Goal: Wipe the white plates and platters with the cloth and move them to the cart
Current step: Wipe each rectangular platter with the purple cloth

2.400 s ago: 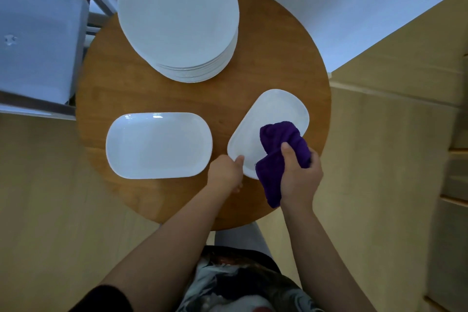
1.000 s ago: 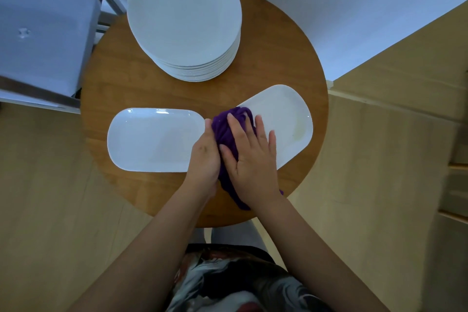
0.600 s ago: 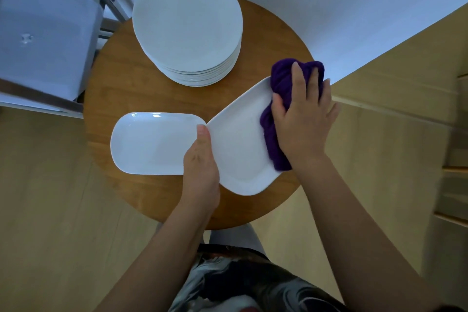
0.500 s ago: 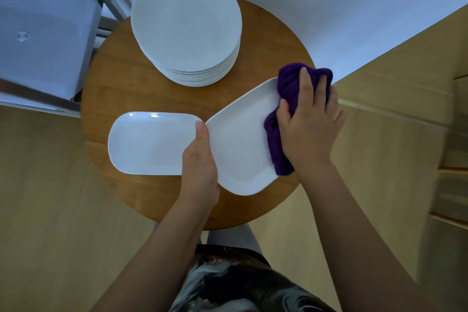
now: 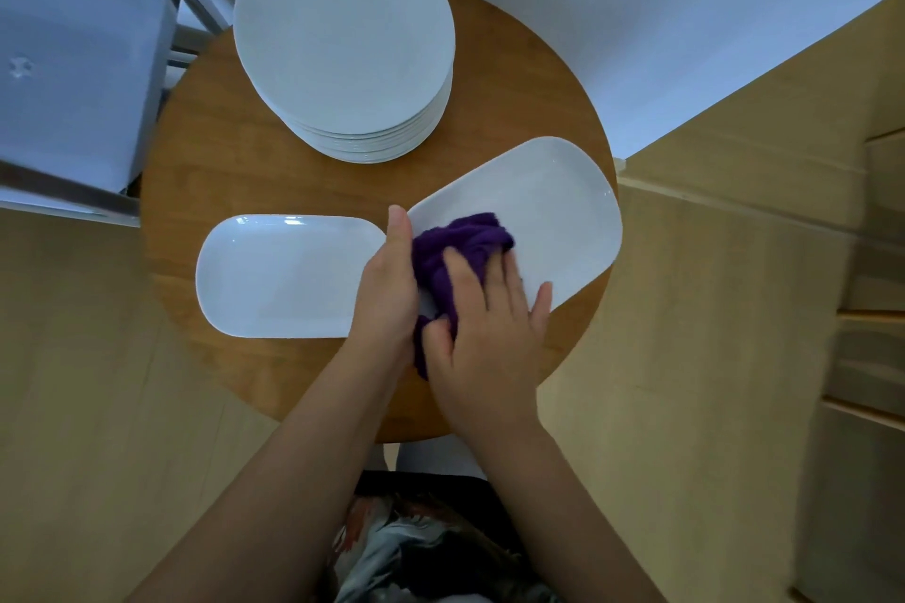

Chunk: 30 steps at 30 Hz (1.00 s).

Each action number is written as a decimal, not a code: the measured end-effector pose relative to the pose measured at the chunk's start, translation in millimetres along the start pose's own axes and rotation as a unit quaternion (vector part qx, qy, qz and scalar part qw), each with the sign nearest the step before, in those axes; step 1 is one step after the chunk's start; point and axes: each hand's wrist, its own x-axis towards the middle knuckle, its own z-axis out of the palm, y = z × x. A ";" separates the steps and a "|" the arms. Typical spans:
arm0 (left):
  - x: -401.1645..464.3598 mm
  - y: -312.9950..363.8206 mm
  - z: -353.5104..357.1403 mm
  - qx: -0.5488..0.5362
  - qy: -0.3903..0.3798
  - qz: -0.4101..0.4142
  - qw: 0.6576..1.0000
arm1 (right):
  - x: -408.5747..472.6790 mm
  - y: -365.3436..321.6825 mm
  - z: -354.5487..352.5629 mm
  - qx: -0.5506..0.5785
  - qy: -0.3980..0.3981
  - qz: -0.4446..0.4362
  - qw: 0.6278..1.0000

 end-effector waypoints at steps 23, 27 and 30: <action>-15.7 10.4 -14.4 0.104 -0.155 0.111 0.976 | 33.3 0.2 -19.2 0.286 0.047 0.109 0.951; -14.4 13.2 -24.9 0.078 -0.112 0.107 0.985 | 14.8 -12.6 -4.9 0.225 -0.005 -0.030 0.974; -13.6 16.9 -29.4 0.054 -0.064 0.059 0.995 | 5.4 -3.4 -7.0 0.176 -0.023 -0.107 0.978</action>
